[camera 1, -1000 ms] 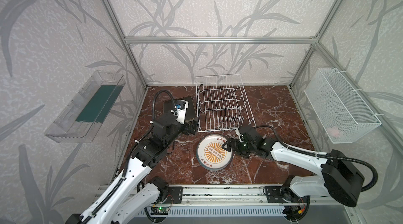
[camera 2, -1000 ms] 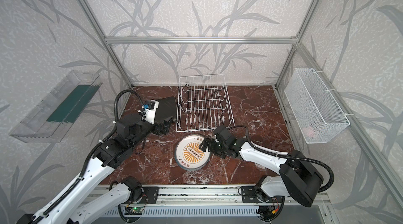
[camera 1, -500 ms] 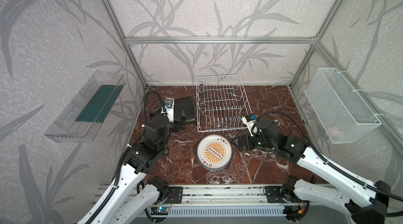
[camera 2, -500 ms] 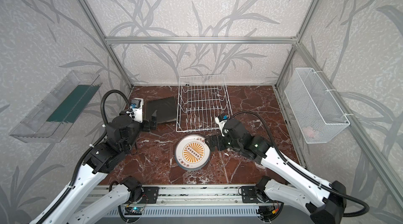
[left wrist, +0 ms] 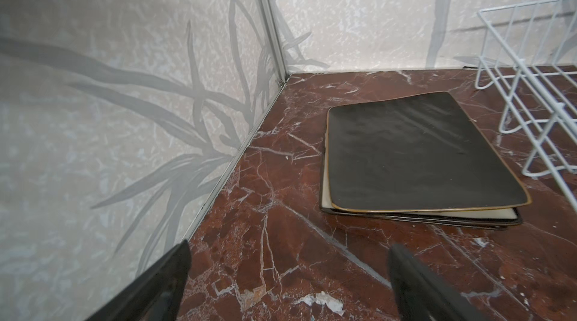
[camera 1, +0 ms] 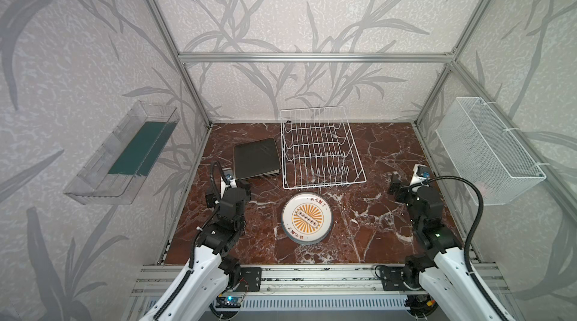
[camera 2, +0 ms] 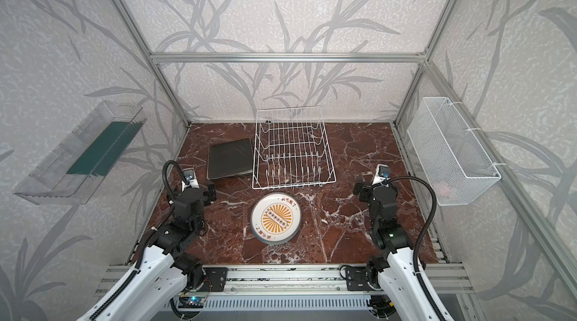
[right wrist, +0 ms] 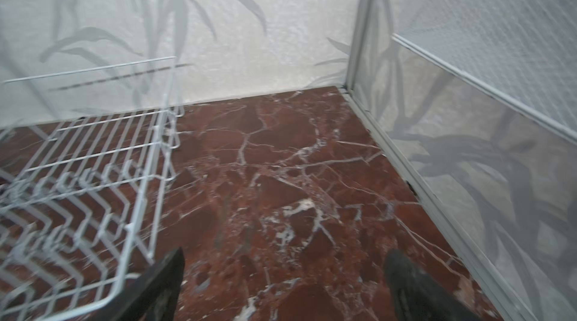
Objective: Unload the plates from the dish rack
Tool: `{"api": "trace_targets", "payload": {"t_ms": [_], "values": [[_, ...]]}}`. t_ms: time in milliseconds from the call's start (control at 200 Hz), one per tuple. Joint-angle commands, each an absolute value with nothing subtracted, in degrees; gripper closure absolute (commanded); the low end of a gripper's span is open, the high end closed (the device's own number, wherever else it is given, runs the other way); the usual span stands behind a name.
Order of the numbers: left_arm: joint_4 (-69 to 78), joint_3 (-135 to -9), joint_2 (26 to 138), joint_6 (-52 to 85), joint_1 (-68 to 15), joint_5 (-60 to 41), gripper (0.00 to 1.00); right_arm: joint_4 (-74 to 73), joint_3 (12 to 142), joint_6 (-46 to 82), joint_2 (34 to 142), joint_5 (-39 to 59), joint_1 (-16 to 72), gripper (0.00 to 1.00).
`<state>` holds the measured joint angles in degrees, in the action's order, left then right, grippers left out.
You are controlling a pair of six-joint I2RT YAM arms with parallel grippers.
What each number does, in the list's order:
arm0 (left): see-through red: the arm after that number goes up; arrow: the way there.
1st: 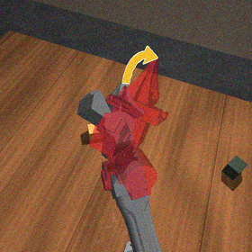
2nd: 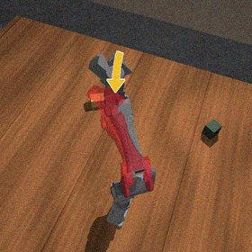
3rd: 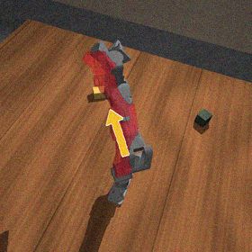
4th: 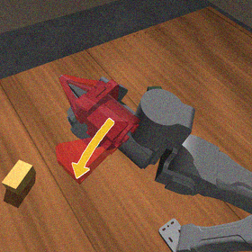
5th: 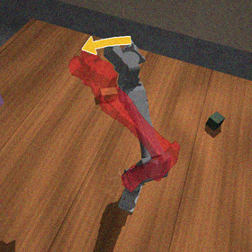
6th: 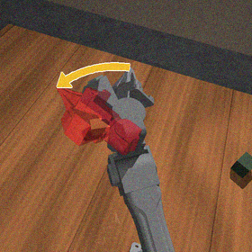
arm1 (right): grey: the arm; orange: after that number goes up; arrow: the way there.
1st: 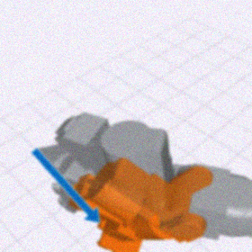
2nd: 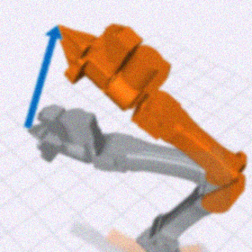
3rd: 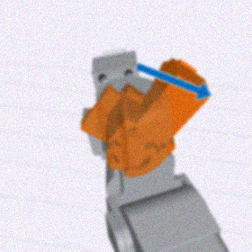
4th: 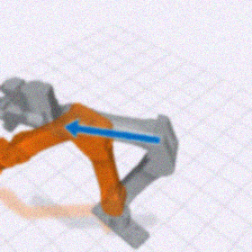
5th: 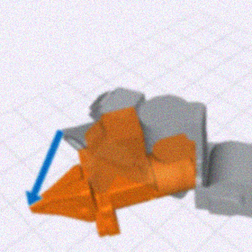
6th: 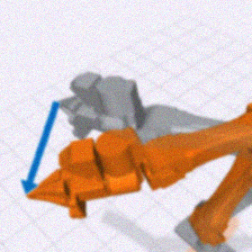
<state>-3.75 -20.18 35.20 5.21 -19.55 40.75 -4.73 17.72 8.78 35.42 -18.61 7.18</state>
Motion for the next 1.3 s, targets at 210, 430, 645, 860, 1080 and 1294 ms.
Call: {"api": "trace_targets", "payload": {"t_ms": [210, 430, 645, 860, 1080, 1294], "values": [[25.2, -9.2, 44.5, 9.4, -13.7, 39.6, 0.01, -30.6, 11.7, 7.0, 53.2, -18.4, 5.4, 0.01], [38.9, -8.6, 57.4, 10.5, -9.9, 33.6, 0.01, -41.9, 12.7, 4.9, 66.9, -16.2, 5.4, 0.01], [48.1, -11.1, 67.7, 9.7, -2.9, 25.3, 0.01, -53.4, 16.9, 1.2, 81.3, -13.0, 5.3, 0.01], [49.1, -14.5, 73.6, 9.6, 0.0, 18.7, 0.01, -59.8, 18.2, -0.8, 89.8, -8.6, 5.3, 0.01], [53.7, -16.6, 80.1, 6.2, 0.7, 18.3, 0.01, -53.1, 21.1, -1.4, 88.9, -7.2, 5.3, 0.01], [67.6, -14.8, 90.4, 6.3, 1.1, 18.4, 0.01, -51.5, 21.5, -1.4, 88.3, -7.2, 5.3, 0.01]]}}
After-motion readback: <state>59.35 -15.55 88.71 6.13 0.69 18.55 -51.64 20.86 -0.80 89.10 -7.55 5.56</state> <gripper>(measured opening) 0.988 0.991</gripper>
